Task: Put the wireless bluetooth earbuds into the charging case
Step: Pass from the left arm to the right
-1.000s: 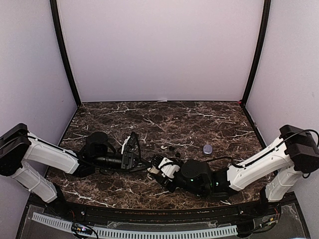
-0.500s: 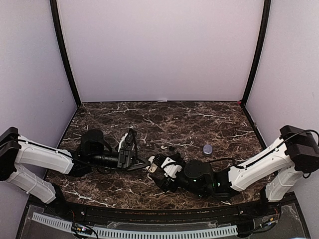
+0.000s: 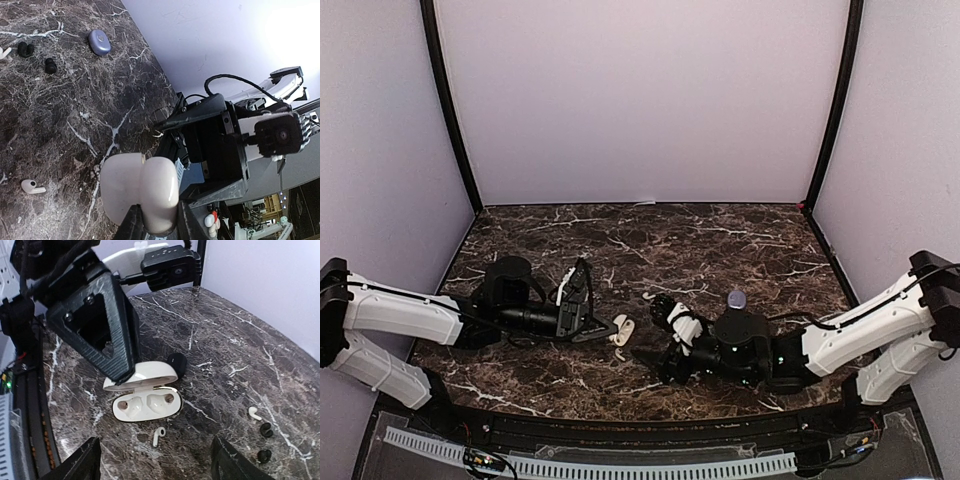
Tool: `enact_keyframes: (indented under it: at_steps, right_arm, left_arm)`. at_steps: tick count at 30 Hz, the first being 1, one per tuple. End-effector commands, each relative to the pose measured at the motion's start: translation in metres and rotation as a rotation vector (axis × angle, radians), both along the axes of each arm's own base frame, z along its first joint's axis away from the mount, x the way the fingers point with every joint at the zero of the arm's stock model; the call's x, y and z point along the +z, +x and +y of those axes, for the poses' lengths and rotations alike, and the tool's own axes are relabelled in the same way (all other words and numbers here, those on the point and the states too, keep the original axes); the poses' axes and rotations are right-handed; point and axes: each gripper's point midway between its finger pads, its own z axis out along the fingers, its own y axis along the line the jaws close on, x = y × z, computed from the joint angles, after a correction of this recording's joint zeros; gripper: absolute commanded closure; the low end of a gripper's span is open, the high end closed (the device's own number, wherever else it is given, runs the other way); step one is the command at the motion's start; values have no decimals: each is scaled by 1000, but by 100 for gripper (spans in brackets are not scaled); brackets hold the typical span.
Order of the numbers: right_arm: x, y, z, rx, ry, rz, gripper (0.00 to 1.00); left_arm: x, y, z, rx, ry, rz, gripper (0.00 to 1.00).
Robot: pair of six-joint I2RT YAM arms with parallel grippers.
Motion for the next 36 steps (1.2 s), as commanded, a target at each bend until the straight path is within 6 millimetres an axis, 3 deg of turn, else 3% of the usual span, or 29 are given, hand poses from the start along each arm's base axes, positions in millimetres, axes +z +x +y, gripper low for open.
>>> enact_keyframes:
  at_steps: [1,9,12,17,23,28,32,36]
  right_arm:
    - [19,-9,-2,102,134,186,26]
    - [18,-3,-23,158,-22,13,14]
    - [18,-27,-28,397,-41,-99,14]
    - [36,-19,-36,402,-6,-266,17]
    - [24,3,-23,398,-101,-276,26]
    - [28,4,-23,471,-67,-307,29]
    - [28,17,-24,438,-79,-346,49]
    - [43,29,-28,349,-8,-366,40]
  left_arm:
    - [16,4,1,-8,-31,-50,82]
    - [17,-5,1,-121,-7,-61,82]
    - [14,-6,1,-151,35,-77,81]
    - [19,-10,0,-195,32,-84,81]
    - [21,-14,-2,-244,1,-52,81]
    - [25,-16,-4,-276,-28,-30,81]
    - [25,-15,-4,-278,-31,-29,81]
    - [26,-11,-3,-272,-32,-25,81]
